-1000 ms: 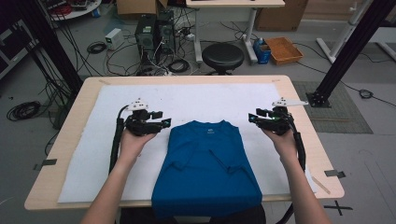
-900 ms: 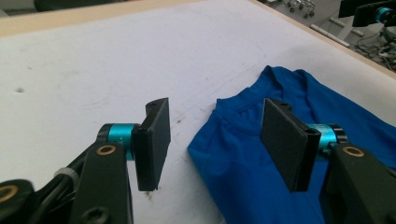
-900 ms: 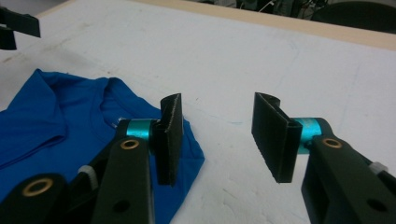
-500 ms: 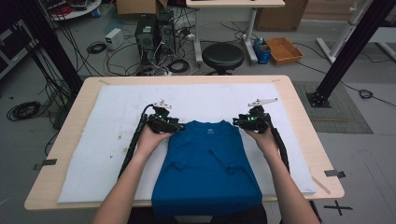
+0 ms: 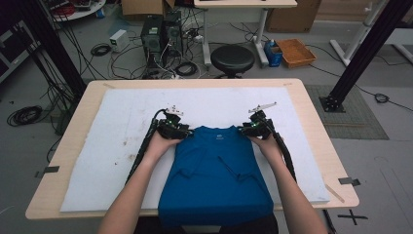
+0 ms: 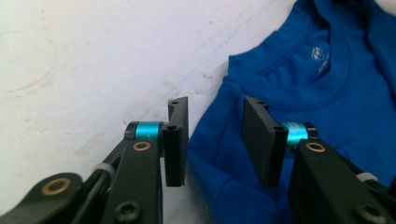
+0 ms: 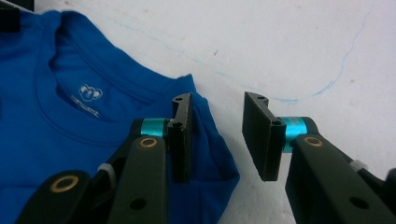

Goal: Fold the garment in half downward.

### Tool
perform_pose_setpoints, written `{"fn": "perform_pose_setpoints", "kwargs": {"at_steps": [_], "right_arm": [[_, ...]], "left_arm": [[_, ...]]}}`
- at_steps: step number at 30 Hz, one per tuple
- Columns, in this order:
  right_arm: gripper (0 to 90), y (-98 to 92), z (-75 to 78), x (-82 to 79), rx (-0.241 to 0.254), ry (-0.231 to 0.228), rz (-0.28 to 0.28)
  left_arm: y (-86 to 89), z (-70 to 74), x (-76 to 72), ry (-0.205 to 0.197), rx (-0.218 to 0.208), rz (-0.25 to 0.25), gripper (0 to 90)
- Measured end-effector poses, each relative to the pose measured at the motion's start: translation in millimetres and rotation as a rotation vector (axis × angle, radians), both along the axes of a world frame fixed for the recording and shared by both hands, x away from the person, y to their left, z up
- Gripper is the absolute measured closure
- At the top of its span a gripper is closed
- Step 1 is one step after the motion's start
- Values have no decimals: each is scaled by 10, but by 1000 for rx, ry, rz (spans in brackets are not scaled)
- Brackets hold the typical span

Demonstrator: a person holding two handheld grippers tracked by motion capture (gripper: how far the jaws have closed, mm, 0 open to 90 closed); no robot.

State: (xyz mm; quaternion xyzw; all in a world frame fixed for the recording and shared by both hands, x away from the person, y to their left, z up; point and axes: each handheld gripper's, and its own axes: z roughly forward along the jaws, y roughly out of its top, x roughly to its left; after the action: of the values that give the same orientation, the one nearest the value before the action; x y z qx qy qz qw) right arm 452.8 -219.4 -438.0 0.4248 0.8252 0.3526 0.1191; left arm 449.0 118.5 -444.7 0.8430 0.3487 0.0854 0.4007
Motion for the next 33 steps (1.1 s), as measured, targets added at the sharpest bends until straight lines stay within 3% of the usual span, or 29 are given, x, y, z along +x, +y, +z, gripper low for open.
{"fn": "perform_pose_setpoints", "kwargs": {"at_steps": [3, 6, 7, 10, 15, 18, 21, 27, 33], "right_arm": [[668, 26, -28, -2, -33, -5, -2], [790, 19, -26, -9, -28, -9, 6], [795, 23, -28, -15, -14, -2, 14], [848, 71, -31, -44, -49, -29, 28], [867, 78, -33, -55, -52, -36, 29], [874, 78, -34, -55, -49, -33, 30], [881, 68, -34, -50, -43, -29, 34], [884, 55, -6, -53, -21, -44, 37], [884, 30, 54, -58, 24, -69, 45]], "left_arm": [[-5, -1, -3, -10, 6, 12, 660], [-9, 2, -11, -16, 20, 1, 757], [-14, 4, -14, -17, 26, 6, 760], [-23, 2, -20, -7, 18, 19, 743], [-7, -3, -11, 28, -18, 37, 705], [-16, 4, -18, 13, 5, 37, 715], [-34, 13, -30, -25, 49, 52, 843], [-28, 27, -37, -28, 49, 41, 881], [62, 88, -23, -60, 26, 39, 887]]}}
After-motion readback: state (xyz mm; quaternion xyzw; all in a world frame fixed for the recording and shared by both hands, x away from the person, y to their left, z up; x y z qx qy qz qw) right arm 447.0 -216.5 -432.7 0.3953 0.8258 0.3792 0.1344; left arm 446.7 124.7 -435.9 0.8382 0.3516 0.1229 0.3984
